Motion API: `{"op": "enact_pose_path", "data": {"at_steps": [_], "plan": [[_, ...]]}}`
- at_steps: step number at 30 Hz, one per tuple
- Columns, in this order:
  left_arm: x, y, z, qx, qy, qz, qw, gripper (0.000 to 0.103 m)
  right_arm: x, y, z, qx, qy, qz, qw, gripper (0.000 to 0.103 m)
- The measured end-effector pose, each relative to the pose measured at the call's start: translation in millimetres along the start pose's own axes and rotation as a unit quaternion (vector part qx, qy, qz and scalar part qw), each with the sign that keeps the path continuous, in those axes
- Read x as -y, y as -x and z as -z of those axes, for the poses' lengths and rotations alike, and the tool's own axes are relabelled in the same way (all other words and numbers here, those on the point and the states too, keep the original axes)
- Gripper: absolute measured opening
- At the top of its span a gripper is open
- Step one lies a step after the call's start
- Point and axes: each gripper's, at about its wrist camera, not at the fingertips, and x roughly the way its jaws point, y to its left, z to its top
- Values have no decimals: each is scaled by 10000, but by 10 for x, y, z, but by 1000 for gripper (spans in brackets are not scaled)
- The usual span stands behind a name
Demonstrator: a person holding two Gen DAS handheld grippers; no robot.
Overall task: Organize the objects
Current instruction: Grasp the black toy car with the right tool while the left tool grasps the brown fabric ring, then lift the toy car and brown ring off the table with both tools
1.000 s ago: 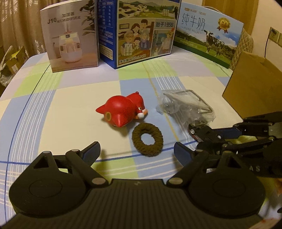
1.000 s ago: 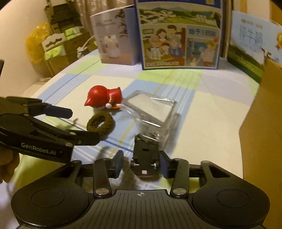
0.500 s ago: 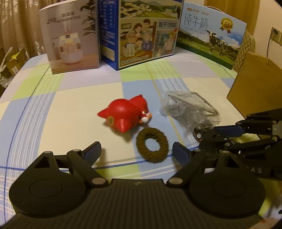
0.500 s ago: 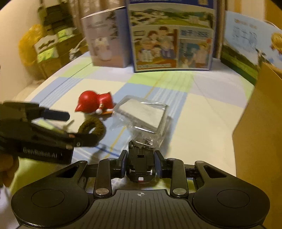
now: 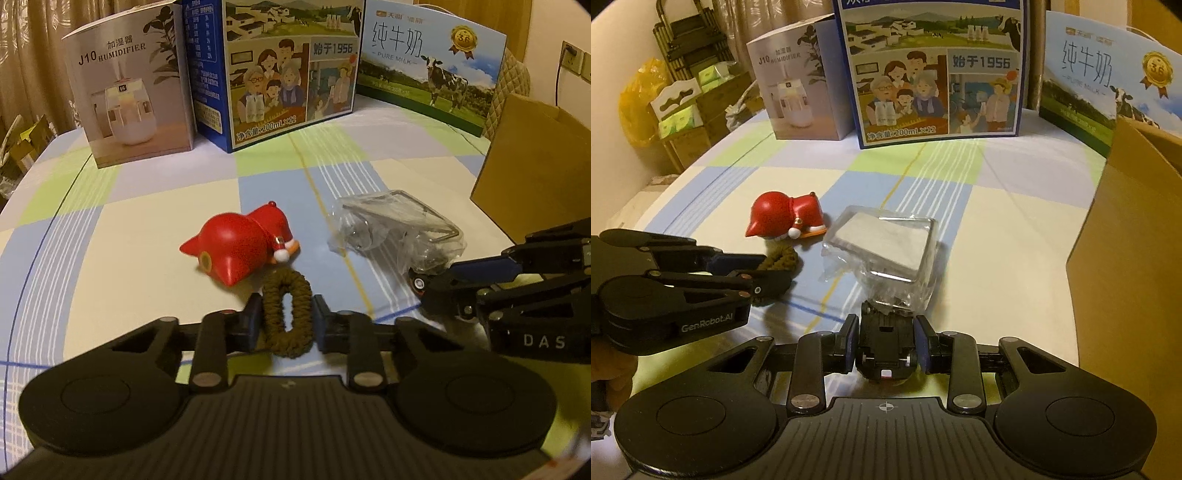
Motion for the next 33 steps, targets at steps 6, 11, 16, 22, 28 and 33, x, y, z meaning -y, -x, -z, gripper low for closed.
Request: {"op": "enact_pose_path", "data": {"at_steps": [6,11,16,22,28,33], "plan": [[56,130,58,-323,74,68,9994,16,-169,243,142,-206,4,-22,9998,29],[125,311,198,-584,8,231,9980,16,-369,460,410,-476,215,-126,9986,29],[119,573,371,-639,137,320,9973,16,-456,579,600,-556,185,-255,9980,34],[120,821,520,-584,263,362,9973,16,-459,557,619,-516,313,-184,9980,39],[130,843,525,-543,274,374,9974,16,-488,497,631,-574,422,-213,9972,39],[133,787,518,-581,286,379,9972,16,-517,475,614,-668,411,-201,9967,27]]}}
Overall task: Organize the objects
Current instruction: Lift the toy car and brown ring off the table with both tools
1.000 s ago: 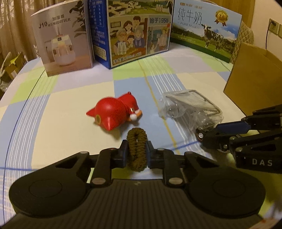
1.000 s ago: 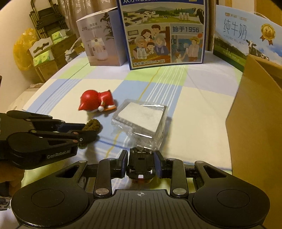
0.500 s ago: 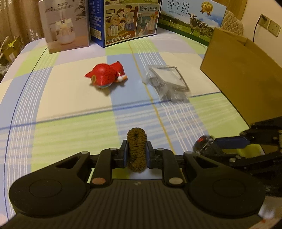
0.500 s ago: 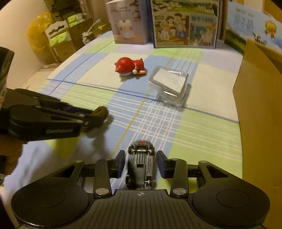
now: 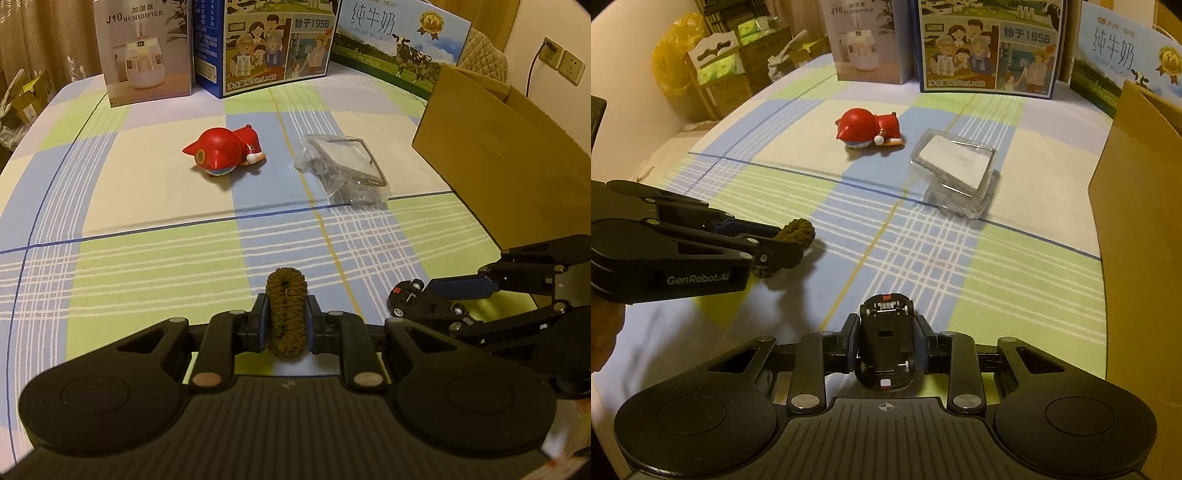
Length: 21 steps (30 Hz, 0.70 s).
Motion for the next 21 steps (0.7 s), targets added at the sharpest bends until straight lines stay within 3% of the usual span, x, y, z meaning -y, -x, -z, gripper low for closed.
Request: {"op": "enact_pose_path", "data": {"at_steps": [4,21], "plan": [[-13,-52,17,-72,-42,-55,10000,18,-49,20,-15,-37,178,131,9997,27],[-35,-107,83,89,-164,-143,9997,28,116,117,-83,209,-277,6,9994,27]]}}
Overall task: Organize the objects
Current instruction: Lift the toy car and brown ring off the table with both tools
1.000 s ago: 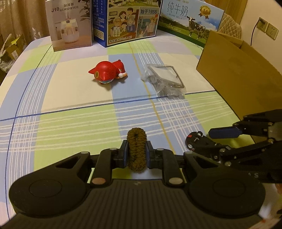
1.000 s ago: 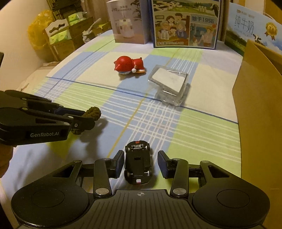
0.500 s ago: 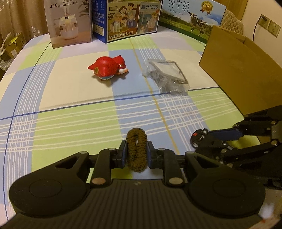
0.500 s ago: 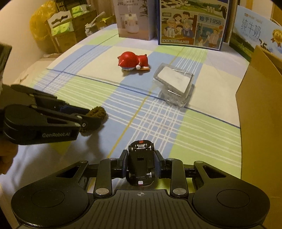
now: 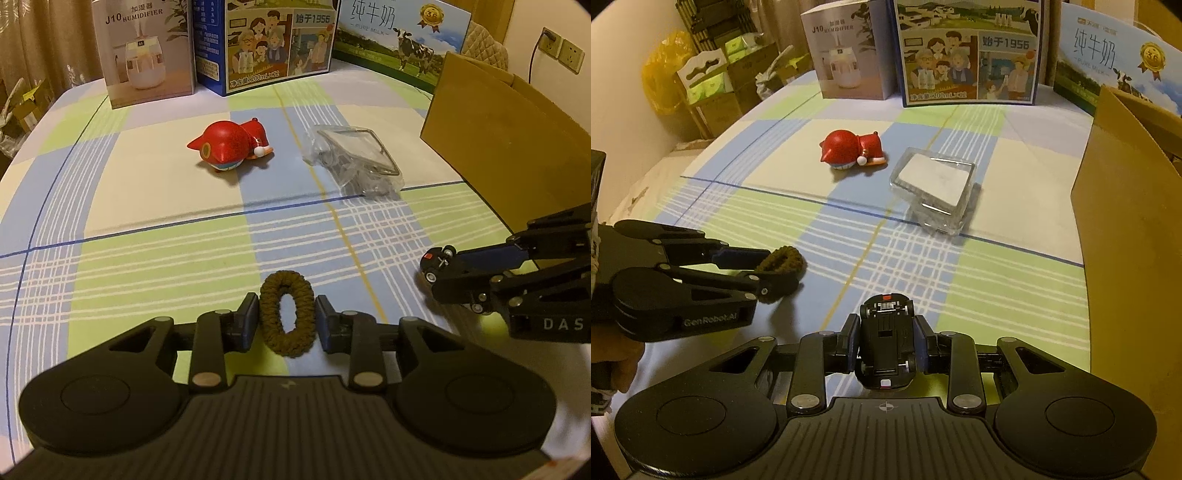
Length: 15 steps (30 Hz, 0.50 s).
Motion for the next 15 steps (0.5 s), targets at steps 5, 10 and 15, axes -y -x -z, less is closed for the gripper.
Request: {"op": "enact_pose_path", "data": {"at_steps": [5,10,15], "plan": [[0,-1,-25,-38,28,-91,9999,16,32,44,-20,89,-103,-22,9999,27],[10,70,-56,14,128,-78,9999,15,32,132,-44,215,-147,-24,9997,27],[87,229,-117,214,211,45,9995,15,8,328,-59,462,-154,4,9988,27]]}}
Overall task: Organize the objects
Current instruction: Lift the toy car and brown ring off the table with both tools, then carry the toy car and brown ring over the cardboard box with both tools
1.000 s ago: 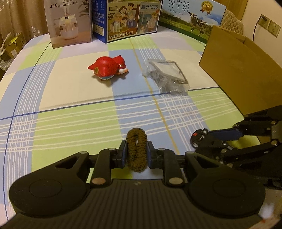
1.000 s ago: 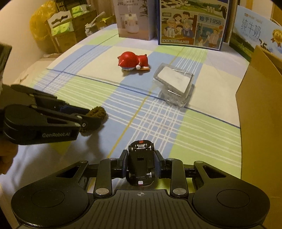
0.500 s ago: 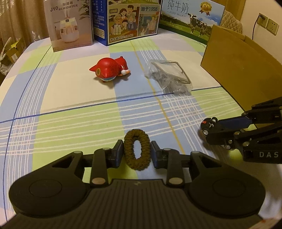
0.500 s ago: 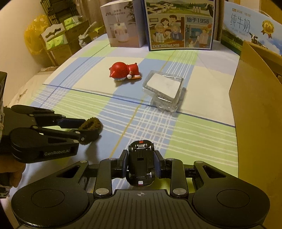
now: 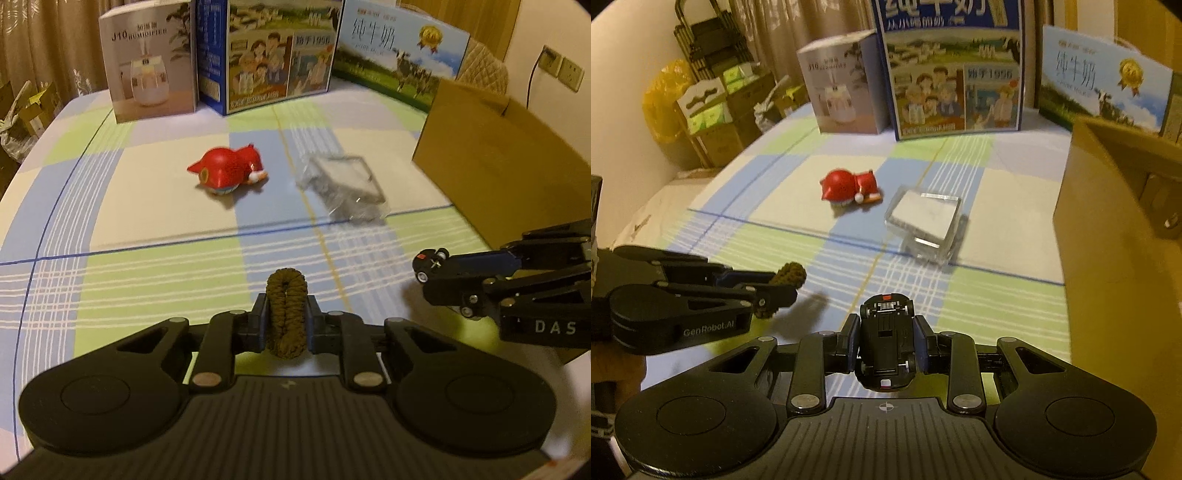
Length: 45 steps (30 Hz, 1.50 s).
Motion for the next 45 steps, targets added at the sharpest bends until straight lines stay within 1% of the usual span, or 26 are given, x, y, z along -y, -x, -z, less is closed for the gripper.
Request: {"op": "enact_pose_path", "data": {"at_steps": [9,15,21,25,29,33,39,45], "plan": [[195,268,120,151,207,144,9996,15,-99,279,75,170,23,83,9998,27],[218,446,187,283,425,286,9983,15,-154,408,167,257,-49,96,9996,27],[269,671,268,398,522,192,9977,15,-274,564,289,364,-96,105,9992,27],[338,838,324,399,643,148,9970,15,-369,713,394,409,-70,123,9991,27],[376,1028,412,391,821,163,9957,15,-389,937,473,526,-156,173,9983,27],[448,1229,493,454,892,153,9949,15,-418,1248,531,726,-220,263,9968,27],[652,1559,546,637,894,214,9937,15,-476,1687,642,993,-326,332,9940,27],[892,1835,578,774,844,260,9931,15,-437,2015,784,1123,-387,459,9919,27]]}}
